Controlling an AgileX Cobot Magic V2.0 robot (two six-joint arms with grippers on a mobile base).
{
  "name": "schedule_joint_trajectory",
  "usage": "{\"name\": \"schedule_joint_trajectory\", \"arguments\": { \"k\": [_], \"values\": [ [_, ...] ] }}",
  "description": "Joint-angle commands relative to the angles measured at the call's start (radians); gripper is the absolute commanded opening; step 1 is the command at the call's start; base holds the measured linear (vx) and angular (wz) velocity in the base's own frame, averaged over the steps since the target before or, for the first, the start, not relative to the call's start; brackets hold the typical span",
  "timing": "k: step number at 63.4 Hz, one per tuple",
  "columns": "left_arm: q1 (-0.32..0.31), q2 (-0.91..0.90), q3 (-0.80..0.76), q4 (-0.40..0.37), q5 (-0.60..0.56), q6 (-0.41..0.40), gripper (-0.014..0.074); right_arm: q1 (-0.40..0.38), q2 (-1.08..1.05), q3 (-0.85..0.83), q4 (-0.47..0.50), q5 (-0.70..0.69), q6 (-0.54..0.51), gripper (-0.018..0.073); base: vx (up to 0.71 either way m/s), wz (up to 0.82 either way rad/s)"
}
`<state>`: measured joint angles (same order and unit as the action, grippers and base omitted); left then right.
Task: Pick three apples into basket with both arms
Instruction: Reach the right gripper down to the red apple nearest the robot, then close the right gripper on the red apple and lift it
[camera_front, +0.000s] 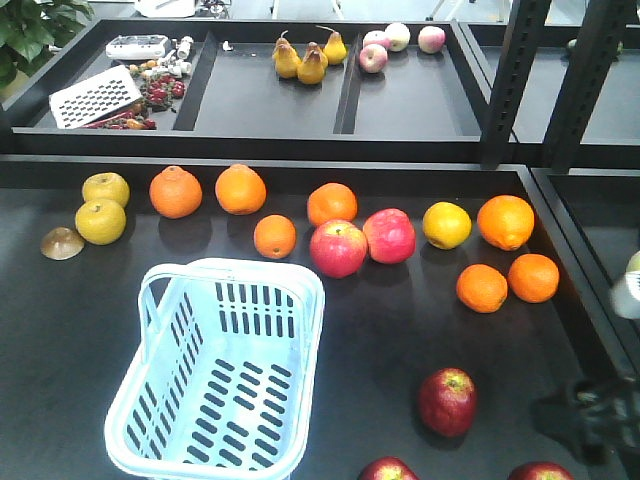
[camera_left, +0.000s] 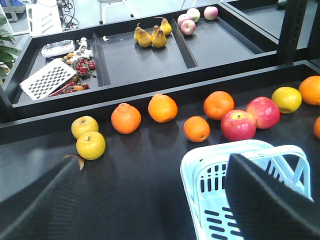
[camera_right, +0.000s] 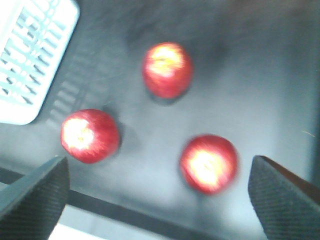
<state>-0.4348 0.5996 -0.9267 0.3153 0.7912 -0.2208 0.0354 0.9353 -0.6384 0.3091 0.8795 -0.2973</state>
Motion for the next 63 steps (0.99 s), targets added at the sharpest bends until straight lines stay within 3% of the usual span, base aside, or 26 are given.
{"name": "schedule_joint_trajectory", "arguments": {
  "k": [1, 13, 27, 50, 63],
  "values": [
    [-0.001, 0.002, -0.026, 0.013, -0.062, -0.008, 0.0558, 0.062, 0.083, -0.032, 0.028, -0.094, -0.041, 0.0699, 0.00, 0.00],
    [-0.001, 0.002, -0.026, 0.013, -0.062, -0.008, 0.0558, 0.221, 0.247, -0.032, -0.046, -0.178, 0.035, 0.0694, 0.00, 0.00],
    [-0.001, 0.002, -0.026, 0.013, -0.062, -0.008, 0.0558, 0.392, 0.395, -0.032, -0.049, -0.301, 0.087, 0.0689, 0.00, 0.00],
    [-0.001, 0.002, -0.026, 0.013, -0.062, -0.008, 0.0558, 0.567, 0.573, -0.036, -0.049, -0.434, 0.167, 0.0687, 0.00, 0.00],
    [-0.001, 0.002, -0.026, 0.013, -0.062, -0.008, 0.0558, 0.595, 0.646, -0.036, -0.045, -0.502, 0.183, 0.0687, 0.00, 0.00]
  ]
}}
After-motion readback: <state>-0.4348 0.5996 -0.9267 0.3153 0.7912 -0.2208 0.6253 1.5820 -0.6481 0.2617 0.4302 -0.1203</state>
